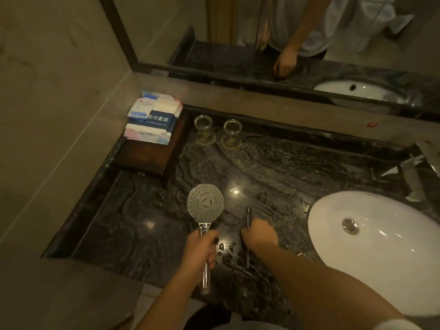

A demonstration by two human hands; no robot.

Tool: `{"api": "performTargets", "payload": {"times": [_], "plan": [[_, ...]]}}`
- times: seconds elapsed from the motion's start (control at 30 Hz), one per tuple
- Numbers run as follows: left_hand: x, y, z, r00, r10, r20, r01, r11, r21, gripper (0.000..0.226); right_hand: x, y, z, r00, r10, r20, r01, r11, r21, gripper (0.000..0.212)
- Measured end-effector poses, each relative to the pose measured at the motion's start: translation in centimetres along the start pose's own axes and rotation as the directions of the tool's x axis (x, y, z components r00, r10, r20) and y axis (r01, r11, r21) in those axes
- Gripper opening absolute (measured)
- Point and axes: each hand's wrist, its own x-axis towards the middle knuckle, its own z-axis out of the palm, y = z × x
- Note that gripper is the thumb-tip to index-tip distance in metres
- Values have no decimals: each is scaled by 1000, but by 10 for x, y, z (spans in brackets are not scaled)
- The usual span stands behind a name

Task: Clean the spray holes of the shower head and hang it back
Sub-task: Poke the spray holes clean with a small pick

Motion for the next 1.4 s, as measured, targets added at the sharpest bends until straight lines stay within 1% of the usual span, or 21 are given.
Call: {"api": "performTargets", "payload": {"times": [0.07, 0.1, 0.17, 0.27, 0.37, 0.47, 0.57, 0.63, 0.73, 0.8, 0.87, 1.0, 1.13, 1.23, 1.33, 1.4], "plan": [[0, -1, 6, 1000, -6, 7, 6, 1000, 3, 15, -1, 8, 0, 1000, -18, 14, 18, 1000, 6, 25], [1, -2, 9, 1000, -10, 8, 10, 1000, 7, 16, -3, 12, -2, 1000, -30, 11, 29, 999, 36, 25], [3, -6, 16, 1000, -16, 19, 16, 999, 31, 17, -8, 23, -7, 997, -77, -19, 79, 985, 152, 27], [6, -10, 28, 998, -20, 62, 15, 997, 81, 17, -22, 44, -18, 979, -176, -107, 202, 921, 334, 24], [6, -13, 44, 993, -21, 119, 6, 992, 127, 16, -40, 66, -31, 958, -207, -199, 278, 842, 463, 20], [2, -17, 60, 983, -48, 176, 15, 983, 183, 18, -62, 84, -44, 933, -241, -267, 350, 778, 521, 23], [-7, -18, 72, 972, -84, 221, 32, 973, 228, 23, -81, 97, -55, 934, -222, -278, 346, 749, 565, 29], [-12, -18, 79, 962, -105, 252, 35, 963, 266, 24, -88, 103, -60, 922, -269, -279, 382, 749, 541, 32], [-16, -17, 89, 948, -127, 293, 25, 944, 328, 23, -90, 108, -65, 897, -357, -261, 439, 790, 429, 38], [-17, -15, 94, 940, -141, 310, 22, 933, 360, 22, -88, 109, -69, 894, -360, -267, 438, 825, 357, 39], [-18, -15, 98, 937, -152, 314, 22, 925, 380, 23, -87, 112, -70, 893, -345, -289, 431, 839, 331, 40], [-18, -18, 100, 937, -172, 305, 36, 915, 403, 23, -87, 116, -74, 885, -351, -307, 447, 826, 344, 37], [-21, -22, 100, 924, -208, 320, 52, 899, 434, 18, -86, 117, -75, 870, -371, -324, 470, 821, 323, 40], [-23, -24, 100, 920, -201, 336, 25, 887, 461, 17, -87, 114, -75, 866, -391, -311, 483, 815, 320, 43], [-22, -24, 101, 924, -173, 342, -23, 866, 500, 10, -85, 110, -75, 847, -435, -304, 513, 819, 257, 53], [-19, -22, 101, 925, -153, 347, -59, 845, 531, 6, -85, 109, -74, 822, -492, -286, 552, 812, 187, 57]]}}
